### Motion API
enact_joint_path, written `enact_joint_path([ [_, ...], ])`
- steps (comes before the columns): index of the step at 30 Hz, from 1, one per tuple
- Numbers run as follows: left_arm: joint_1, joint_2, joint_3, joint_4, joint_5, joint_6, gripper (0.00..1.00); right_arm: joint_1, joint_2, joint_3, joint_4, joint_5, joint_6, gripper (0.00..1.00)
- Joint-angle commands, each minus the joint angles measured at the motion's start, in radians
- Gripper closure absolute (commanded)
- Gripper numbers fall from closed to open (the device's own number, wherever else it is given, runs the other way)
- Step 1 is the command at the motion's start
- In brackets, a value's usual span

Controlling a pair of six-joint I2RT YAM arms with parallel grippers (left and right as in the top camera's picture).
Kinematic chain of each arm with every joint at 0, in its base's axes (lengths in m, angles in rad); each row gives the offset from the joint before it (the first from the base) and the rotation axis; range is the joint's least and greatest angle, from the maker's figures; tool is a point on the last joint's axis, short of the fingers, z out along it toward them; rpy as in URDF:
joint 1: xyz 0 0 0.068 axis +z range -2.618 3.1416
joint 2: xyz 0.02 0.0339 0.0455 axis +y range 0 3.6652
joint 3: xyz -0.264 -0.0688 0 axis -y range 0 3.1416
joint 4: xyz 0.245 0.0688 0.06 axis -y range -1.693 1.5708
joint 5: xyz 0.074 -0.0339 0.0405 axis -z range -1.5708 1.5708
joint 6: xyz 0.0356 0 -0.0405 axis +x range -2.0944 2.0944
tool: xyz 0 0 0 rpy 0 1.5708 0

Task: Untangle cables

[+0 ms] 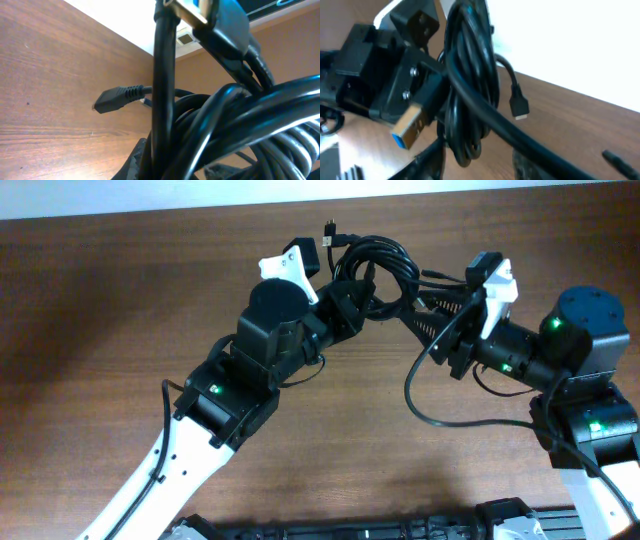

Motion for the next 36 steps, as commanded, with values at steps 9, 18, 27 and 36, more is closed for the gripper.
enact_joint_path([
  [9, -0.024, 0.000, 0.011, 0.003, 0.011, -0.009, 1.00, 0.005, -0.002, 0.013, 0.019, -0.038, -0.009, 0.76],
  [18, -0.033, 0.002, 0.011, 0.003, -0.016, -0.009, 1.00, 0.005, -0.002, 0.013, 0.014, -0.040, -0.009, 0.96],
  [27, -0.032, -0.001, 0.011, -0.006, -0.008, 0.278, 0.18, 0.004, -0.002, 0.013, 0.000, -0.016, -0.013, 0.96],
  [36, -0.032, -0.077, 0.011, -0.115, 0.083, 1.197, 0.01, 0.004, -0.002, 0.013, -0.064, 0.013, -0.013, 0.96],
])
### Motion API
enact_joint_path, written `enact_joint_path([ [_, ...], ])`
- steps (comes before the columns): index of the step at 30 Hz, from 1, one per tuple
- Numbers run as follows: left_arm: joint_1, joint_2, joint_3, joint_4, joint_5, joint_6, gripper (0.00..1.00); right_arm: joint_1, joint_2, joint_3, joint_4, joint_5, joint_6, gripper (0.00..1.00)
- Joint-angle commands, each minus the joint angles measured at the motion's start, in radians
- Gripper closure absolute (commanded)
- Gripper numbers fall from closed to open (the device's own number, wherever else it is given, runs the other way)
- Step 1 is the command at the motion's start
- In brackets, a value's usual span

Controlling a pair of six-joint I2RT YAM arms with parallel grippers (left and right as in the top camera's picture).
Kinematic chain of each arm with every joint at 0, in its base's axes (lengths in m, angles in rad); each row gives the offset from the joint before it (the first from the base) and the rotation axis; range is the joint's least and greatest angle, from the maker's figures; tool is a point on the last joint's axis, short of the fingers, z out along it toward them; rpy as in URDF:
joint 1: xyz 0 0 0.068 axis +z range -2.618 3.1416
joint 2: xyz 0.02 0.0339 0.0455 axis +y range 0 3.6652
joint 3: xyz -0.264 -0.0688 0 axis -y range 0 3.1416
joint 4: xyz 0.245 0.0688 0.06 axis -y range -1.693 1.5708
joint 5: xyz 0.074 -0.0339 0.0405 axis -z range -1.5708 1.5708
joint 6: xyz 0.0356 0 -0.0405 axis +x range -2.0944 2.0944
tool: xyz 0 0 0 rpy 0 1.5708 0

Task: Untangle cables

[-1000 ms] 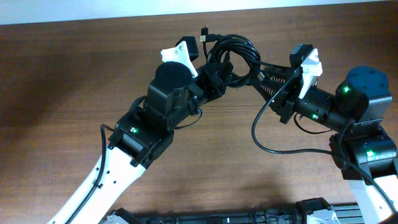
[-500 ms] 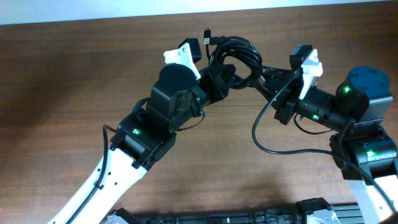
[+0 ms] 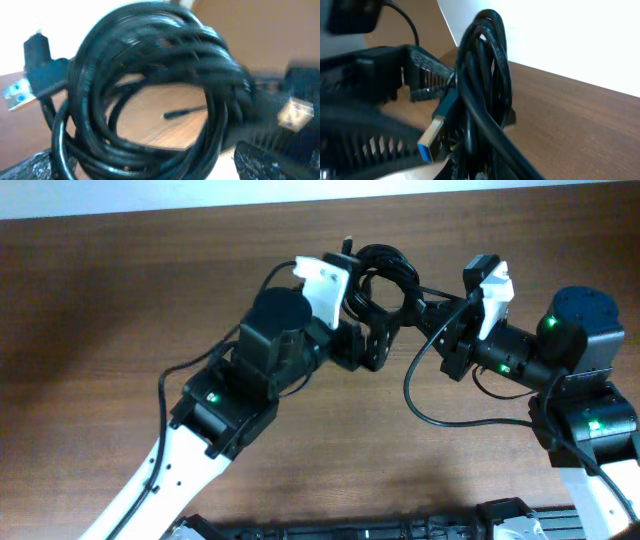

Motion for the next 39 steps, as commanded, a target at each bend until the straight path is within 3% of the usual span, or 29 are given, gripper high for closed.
enact_joint_path([
  [1, -0.004, -0.062, 0.011, -0.077, 0.016, 0.522, 0.01, 0.003, -0.005, 0.014, -0.018, -0.003, -0.011, 0.96],
  [4, -0.004, -0.090, 0.011, -0.155, -0.149, 0.691, 0.01, 0.003, -0.006, 0.014, -0.056, -0.006, -0.040, 0.96],
  [7, -0.004, -0.098, 0.011, -0.164, -0.248, 0.707, 0.01, 0.003, -0.009, 0.014, -0.093, -0.031, -0.080, 0.96],
  [16, -0.004, -0.095, 0.011, -0.150, -0.236, 0.706, 0.01, 0.004, -0.009, 0.014, -0.098, -0.240, -0.124, 0.96],
  [33, -0.004, -0.063, 0.011, -0.212, -0.078, 0.700, 0.01, 0.004, -0.009, 0.014, -0.038, -0.299, -0.123, 0.96],
  [34, -0.004, -0.063, 0.011, -0.212, -0.078, 0.700, 0.07, 0.004, -0.009, 0.014, -0.038, -0.298, -0.123, 0.96],
  [35, -0.004, -0.063, 0.011, -0.209, -0.078, 0.700, 0.25, 0.004, -0.009, 0.014, -0.038, -0.298, -0.123, 0.96],
  [36, -0.004, -0.063, 0.011, -0.205, -0.078, 0.700, 0.51, 0.004, -0.009, 0.014, -0.038, -0.298, -0.123, 0.96],
  [37, -0.004, -0.063, 0.011, -0.201, -0.078, 0.700, 0.71, 0.003, -0.009, 0.014, -0.039, -0.298, -0.123, 0.96],
  [38, -0.004, -0.063, 0.011, -0.196, -0.078, 0.690, 0.82, 0.004, -0.009, 0.014, -0.039, -0.298, -0.123, 0.96],
  [39, -0.004, -0.063, 0.011, -0.183, -0.078, 0.674, 1.00, 0.004, -0.009, 0.014, -0.039, -0.298, -0.123, 0.96],
])
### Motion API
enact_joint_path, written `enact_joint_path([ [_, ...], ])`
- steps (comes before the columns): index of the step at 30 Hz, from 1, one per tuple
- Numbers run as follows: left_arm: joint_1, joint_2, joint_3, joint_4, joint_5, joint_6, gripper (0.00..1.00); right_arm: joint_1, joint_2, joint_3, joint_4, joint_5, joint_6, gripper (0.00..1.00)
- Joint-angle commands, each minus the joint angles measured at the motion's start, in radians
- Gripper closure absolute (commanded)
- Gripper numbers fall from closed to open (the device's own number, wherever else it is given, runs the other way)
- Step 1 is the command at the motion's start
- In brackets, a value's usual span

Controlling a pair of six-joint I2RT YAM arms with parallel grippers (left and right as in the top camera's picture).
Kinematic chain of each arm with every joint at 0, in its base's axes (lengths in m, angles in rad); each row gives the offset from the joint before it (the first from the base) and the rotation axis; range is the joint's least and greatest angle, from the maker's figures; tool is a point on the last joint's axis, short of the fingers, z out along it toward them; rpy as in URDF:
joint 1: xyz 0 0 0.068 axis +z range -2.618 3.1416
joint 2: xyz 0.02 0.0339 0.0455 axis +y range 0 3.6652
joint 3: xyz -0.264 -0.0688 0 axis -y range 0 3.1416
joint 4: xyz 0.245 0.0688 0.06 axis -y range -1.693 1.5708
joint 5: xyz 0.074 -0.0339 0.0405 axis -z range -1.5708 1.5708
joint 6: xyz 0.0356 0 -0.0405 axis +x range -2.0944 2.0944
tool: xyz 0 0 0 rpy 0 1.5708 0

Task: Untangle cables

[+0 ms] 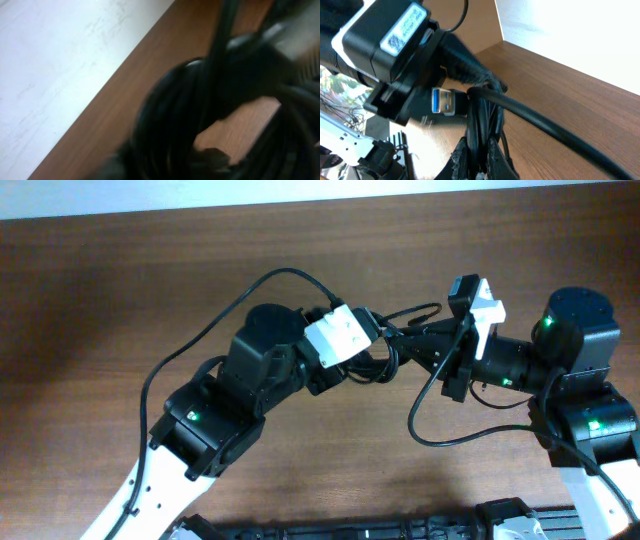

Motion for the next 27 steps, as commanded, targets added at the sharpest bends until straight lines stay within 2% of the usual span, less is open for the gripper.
enact_joint_path([
  [1, 0.000, 0.003, 0.010, 0.020, 0.011, -0.016, 1.00, 0.004, -0.010, 0.014, 0.012, -0.035, -0.006, 0.96],
  [7, 0.000, 0.003, 0.011, 0.039, 0.010, -0.035, 1.00, 0.003, -0.010, 0.014, 0.008, -0.024, -0.005, 0.96],
  [10, 0.001, 0.003, 0.011, 0.039, 0.005, -0.036, 1.00, 0.003, -0.009, 0.014, -0.021, 0.060, -0.005, 0.96],
  [11, 0.001, 0.003, 0.011, 0.039, -0.012, -0.054, 1.00, 0.003, -0.009, 0.014, -0.033, 0.093, -0.005, 0.96],
  [14, 0.026, 0.003, 0.011, 0.052, -0.099, -0.224, 1.00, 0.003, -0.009, 0.014, -0.074, 0.240, -0.001, 0.96],
  [16, 0.043, 0.003, 0.011, 0.057, -0.073, -0.274, 1.00, 0.003, -0.009, 0.014, -0.093, 0.319, 0.013, 0.96],
  [19, 0.047, -0.001, 0.011, 0.068, 0.054, -0.262, 1.00, 0.003, -0.009, 0.014, -0.123, 0.495, 0.075, 0.96],
  [22, 0.047, -0.001, 0.011, 0.068, 0.082, -0.259, 1.00, 0.003, -0.009, 0.014, -0.127, 0.619, 0.141, 0.96],
  [27, 0.047, -0.010, 0.011, 0.069, 0.139, -0.259, 1.00, 0.003, -0.006, 0.014, -0.132, 0.685, 0.164, 0.96],
])
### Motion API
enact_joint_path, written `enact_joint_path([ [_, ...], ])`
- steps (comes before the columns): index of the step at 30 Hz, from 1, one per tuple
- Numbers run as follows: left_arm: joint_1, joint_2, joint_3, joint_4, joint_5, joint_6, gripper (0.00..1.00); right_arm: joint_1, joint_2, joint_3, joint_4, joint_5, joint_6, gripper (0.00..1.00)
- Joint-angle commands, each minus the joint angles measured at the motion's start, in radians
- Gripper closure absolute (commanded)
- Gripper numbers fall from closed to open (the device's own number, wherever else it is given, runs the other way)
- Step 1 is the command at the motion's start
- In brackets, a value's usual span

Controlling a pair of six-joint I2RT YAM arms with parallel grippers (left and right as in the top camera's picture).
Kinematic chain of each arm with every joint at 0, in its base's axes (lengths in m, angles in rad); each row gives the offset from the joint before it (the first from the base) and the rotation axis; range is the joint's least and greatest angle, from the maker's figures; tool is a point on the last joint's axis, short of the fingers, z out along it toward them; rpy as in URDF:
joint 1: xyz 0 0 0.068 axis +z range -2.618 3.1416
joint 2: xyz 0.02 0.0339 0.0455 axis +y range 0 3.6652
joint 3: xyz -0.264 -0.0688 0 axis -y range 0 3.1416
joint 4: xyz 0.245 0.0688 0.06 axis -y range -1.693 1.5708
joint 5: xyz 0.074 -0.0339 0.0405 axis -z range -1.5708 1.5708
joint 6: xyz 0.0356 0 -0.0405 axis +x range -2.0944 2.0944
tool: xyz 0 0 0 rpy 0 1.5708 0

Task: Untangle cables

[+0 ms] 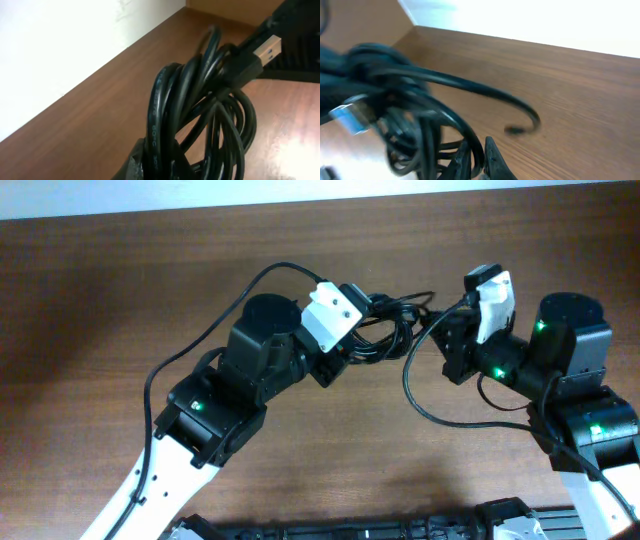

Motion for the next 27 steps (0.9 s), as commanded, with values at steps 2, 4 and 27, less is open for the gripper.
enact_joint_path([
  [2, 0.011, -0.036, 0.017, 0.005, 0.057, -0.014, 1.00, -0.011, 0.005, 0.001, -0.008, 0.160, 0.042, 0.96],
  [4, 0.011, -0.035, 0.017, 0.005, 0.041, -0.015, 1.00, -0.011, 0.004, 0.001, -0.013, 0.119, 0.003, 0.96],
  [27, 0.067, -0.034, 0.017, 0.000, 0.216, 0.035, 1.00, -0.011, 0.005, 0.001, 0.049, -0.348, -0.284, 0.54],
])
